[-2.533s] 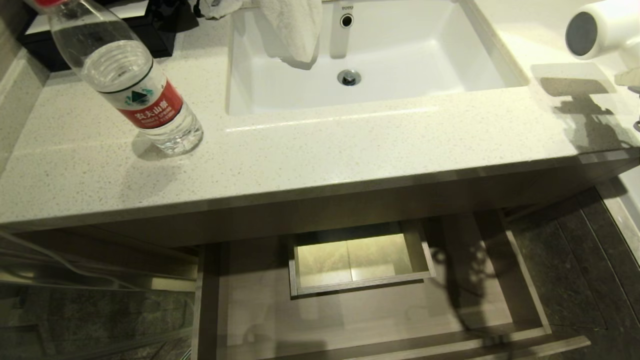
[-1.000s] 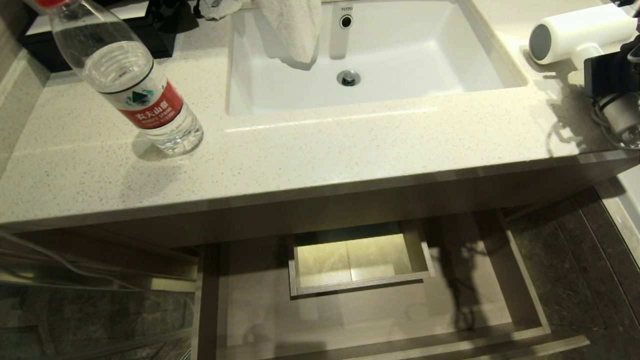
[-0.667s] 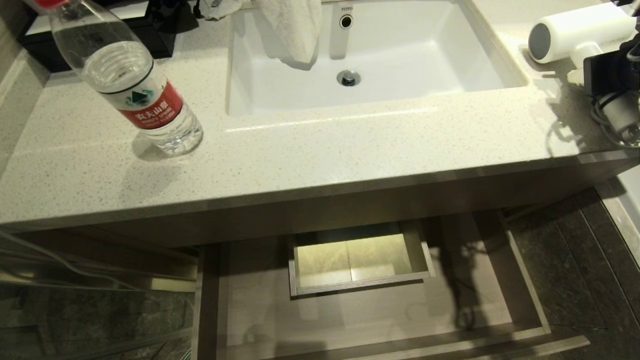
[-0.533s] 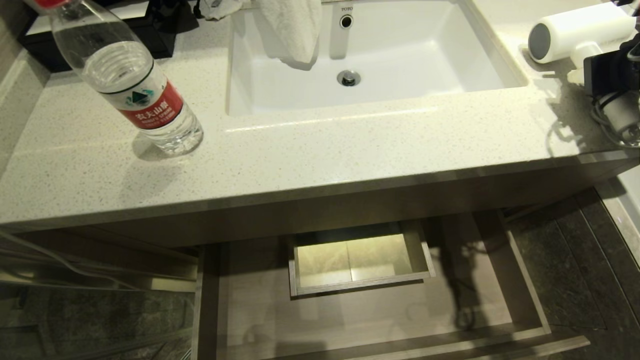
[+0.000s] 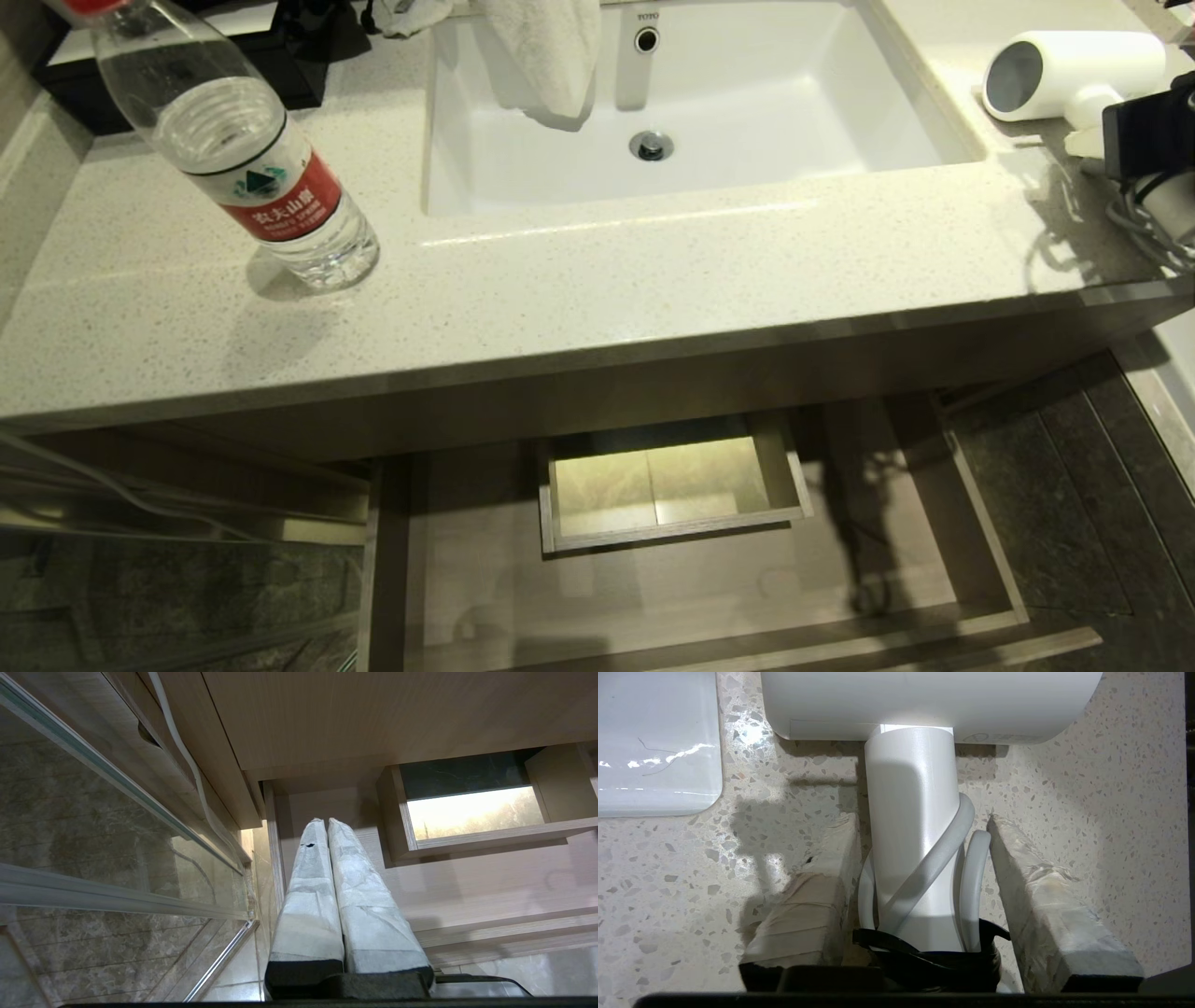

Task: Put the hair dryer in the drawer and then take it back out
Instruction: Place it on the countertop

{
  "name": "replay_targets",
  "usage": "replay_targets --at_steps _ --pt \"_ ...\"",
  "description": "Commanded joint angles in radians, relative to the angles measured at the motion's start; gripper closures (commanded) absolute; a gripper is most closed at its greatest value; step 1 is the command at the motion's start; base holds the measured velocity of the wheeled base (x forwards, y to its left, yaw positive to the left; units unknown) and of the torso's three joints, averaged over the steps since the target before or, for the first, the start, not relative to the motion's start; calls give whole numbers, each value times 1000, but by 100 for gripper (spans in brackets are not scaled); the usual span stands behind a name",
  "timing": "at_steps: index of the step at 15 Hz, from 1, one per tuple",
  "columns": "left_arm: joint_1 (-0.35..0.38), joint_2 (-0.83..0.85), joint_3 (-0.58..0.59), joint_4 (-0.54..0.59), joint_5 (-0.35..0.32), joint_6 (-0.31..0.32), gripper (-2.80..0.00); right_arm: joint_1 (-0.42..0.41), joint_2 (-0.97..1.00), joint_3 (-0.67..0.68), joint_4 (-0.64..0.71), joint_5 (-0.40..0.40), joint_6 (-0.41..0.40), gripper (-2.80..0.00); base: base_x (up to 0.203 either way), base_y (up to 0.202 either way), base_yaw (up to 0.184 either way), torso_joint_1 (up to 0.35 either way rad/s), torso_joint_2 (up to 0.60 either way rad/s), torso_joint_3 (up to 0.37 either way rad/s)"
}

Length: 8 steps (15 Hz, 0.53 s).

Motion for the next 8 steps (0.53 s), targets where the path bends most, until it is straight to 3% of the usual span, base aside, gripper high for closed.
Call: replay_targets --at_steps 1,8 --pt "0 0 0 -1 0 0 0 0 -5 -9 -3 -2 -3 -280 0 0 0 0 0 0" --pt "0 1 0 -1 0 0 0 0 -94 -13 9 4 -9 -280 0 0 0 0 0 0"
